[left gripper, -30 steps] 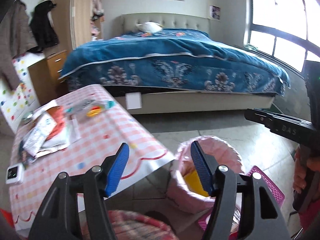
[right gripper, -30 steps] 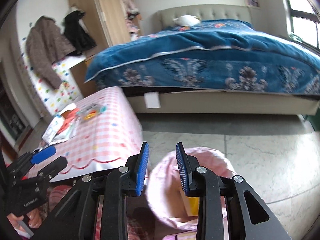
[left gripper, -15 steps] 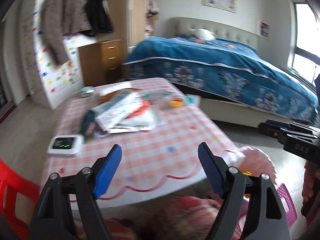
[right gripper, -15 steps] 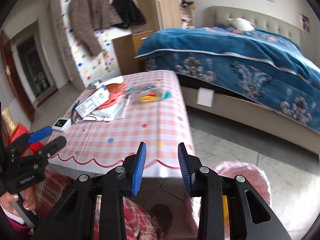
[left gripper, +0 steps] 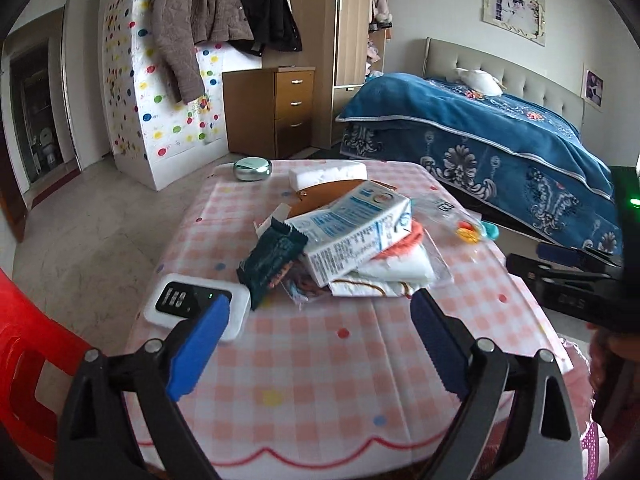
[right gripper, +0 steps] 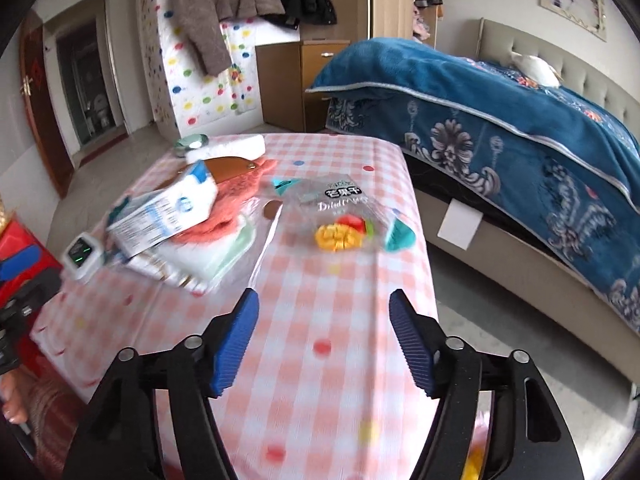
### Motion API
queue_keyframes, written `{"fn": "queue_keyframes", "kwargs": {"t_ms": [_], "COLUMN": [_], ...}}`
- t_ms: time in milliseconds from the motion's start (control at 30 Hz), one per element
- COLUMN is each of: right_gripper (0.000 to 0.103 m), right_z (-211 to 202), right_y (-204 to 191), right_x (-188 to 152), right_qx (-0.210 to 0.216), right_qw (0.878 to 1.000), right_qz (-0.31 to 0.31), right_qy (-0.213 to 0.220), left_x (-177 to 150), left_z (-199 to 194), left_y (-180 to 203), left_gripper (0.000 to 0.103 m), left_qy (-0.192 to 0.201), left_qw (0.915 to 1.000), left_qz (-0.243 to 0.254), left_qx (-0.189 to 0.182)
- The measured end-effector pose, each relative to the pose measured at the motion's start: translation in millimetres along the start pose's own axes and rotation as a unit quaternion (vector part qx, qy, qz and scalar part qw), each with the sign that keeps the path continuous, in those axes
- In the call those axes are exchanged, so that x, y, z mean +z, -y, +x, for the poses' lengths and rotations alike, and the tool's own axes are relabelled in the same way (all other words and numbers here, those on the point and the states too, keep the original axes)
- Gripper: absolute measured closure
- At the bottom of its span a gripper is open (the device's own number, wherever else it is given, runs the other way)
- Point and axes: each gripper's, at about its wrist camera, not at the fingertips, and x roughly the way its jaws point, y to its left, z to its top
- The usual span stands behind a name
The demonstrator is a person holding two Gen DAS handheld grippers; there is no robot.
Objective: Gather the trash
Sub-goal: 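Move both tools back over the table toward the remaining trash, then grasp the plastic bottle with the right gripper while left gripper grasps green wrapper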
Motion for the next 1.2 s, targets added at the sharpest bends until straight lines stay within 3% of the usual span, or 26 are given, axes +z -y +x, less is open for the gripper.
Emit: {"fn": "queue_keyframes", "kwargs": {"t_ms": [100, 333, 400, 467, 567, 633, 733, 933, 1200], "right_gripper": [0.025, 0.019, 0.020, 0.024, 0.042, 0.068, 0.084, 0.097, 0.097], "right_z": [29, 84, 96, 97, 97, 95, 91, 27, -50], "right_y": [0, 0, 3, 8, 10, 3, -2, -13, -24], "right_x": [15, 37, 39, 40, 40, 41, 42, 41, 37], "right_qx": [-0.005, -0.026, -0.010, 0.004, 0.019, 0.021, 0.013, 0.016, 0.088], "right_qw": [1.000, 0.998, 0.997, 0.997, 0.997, 0.997, 0.997, 0.999, 0.992], "right_qz": [-0.013, -0.051, -0.046, -0.035, -0.029, -0.037, -0.039, -0.023, 0.025], "right_qy": [-0.007, -0.040, -0.064, -0.067, -0.065, -0.062, -0.059, 0.020, 0.082], "left_x": [6, 17, 16, 15, 13, 10, 7, -2, -8], "left_z": [11, 36, 40, 44, 46, 44, 35, 13, 12], "left_y": [-3, -12, -13, -15, -17, -18, -24, -53, -60], "left_gripper": [0.014, 0.014, 0.014, 0.014, 0.014, 0.014, 0.014, 0.014, 0.014], "left_qy": [-0.005, -0.018, -0.023, -0.029, -0.034, -0.037, -0.035, -0.026, -0.033], "left_qw": [1.0000, 0.9997, 0.9996, 0.9994, 0.9992, 0.9991, 0.9990, 0.9975, 0.9972], "left_qz": [-0.001, -0.007, -0.009, -0.013, -0.017, -0.018, -0.021, -0.036, -0.028], "left_qx": [0.005, 0.013, 0.014, 0.013, 0.012, 0.014, 0.020, 0.055, 0.061]}}
